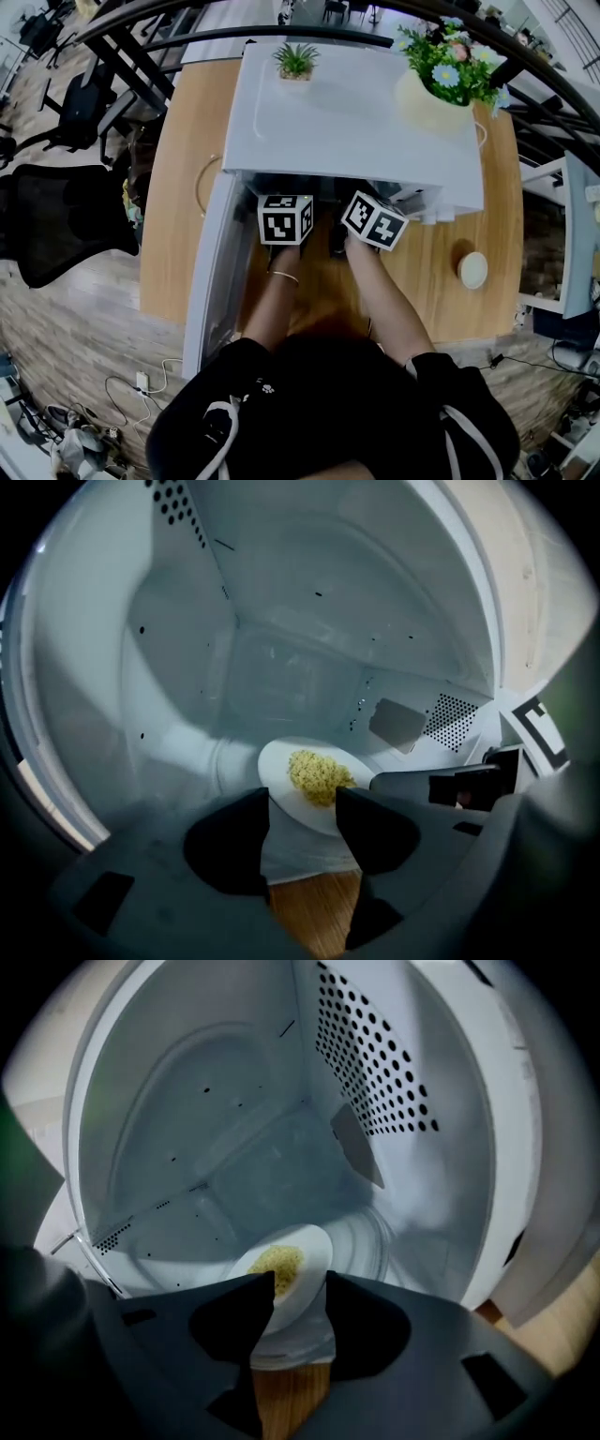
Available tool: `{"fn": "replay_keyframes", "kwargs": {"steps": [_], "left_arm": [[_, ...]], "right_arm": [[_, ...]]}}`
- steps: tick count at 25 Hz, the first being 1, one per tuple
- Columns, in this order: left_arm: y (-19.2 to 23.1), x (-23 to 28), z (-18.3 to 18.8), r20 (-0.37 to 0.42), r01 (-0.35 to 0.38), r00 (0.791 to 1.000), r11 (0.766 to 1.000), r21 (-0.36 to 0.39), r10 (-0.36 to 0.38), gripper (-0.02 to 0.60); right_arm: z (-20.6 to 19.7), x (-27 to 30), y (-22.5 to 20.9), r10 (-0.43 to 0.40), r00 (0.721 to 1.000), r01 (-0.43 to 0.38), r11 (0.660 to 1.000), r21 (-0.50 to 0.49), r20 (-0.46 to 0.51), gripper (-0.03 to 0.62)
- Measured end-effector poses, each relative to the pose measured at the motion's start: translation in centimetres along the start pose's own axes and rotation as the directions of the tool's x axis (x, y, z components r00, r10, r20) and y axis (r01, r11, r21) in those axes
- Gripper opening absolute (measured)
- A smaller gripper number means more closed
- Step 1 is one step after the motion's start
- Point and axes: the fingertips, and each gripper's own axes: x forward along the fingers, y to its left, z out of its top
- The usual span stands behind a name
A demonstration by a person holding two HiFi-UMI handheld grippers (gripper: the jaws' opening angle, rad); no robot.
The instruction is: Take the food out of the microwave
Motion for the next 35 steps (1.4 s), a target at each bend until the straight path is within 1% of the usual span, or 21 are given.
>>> {"fn": "replay_keyframes", "kwargs": {"steps": [6,16,17,18,19,22,26,29,30,32,35], "left_arm": [[-1.0,-1.6,-1.4,0.004,0.012,1.000,1.000,-0.023,-0.012,0.202],[-2.1,-3.5,-3.2,-0.007,0.020,1.000,0.999,-0.030,-0.020,0.202],[-2.1,-3.6,-3.2,-0.008,0.022,1.000,0.999,-0.030,-0.022,0.202],[-2.1,-3.6,-3.2,-0.008,0.025,1.000,0.999,-0.034,-0.025,0.202],[-2.0,-3.7,-3.2,-0.006,0.027,1.000,0.999,-0.041,-0.028,0.202],[-1.6,-4.1,-3.2,0.004,0.030,1.000,0.996,-0.080,-0.030,0.202],[-1.1,-4.1,-3.7,0.008,0.036,0.999,0.990,-0.135,-0.035,0.204],[-1.5,-3.9,-3.8,0.012,0.059,0.998,0.986,-0.158,-0.058,0.203],[-1.6,-3.9,-3.8,0.013,0.064,0.998,0.985,-0.163,-0.063,0.202],[-1.7,-3.7,-3.8,0.014,0.070,0.998,0.983,-0.172,-0.068,0.180],[-1.9,-3.9,-3.9,0.015,0.076,0.997,0.983,-0.166,-0.074,0.172]], "right_arm": [[-1.1,-1.7,-0.2,0.013,1.000,-0.013,1.000,0.029,0.004,0.163],[-2.5,-3.9,-0.5,0.025,1.000,-0.025,0.999,0.046,0.003,0.163],[-2.5,-3.9,-0.5,0.030,1.000,-0.030,0.999,0.046,0.006,0.164],[-2.5,-3.9,-0.5,0.037,0.999,-0.038,0.998,0.045,0.010,0.180],[-2.4,-4.0,-0.5,0.046,0.999,-0.047,0.998,0.044,0.015,0.199],[-2.4,-4.2,-0.8,0.051,0.998,-0.053,0.997,0.048,0.027,0.196],[-3.3,-4.1,-1.4,0.051,0.999,-0.052,0.994,0.092,0.009,0.195],[-3.9,-3.8,-1.2,0.082,0.997,-0.082,0.987,0.135,0.005,0.179],[-3.9,-3.8,-1.0,0.100,0.995,-0.100,0.984,0.148,0.009,0.161],[-3.9,-3.6,-0.6,0.127,0.992,-0.128,0.979,0.157,0.013,0.110],[-4.0,-3.8,-0.6,0.135,0.991,-0.136,0.978,0.161,0.012,0.110]]}}
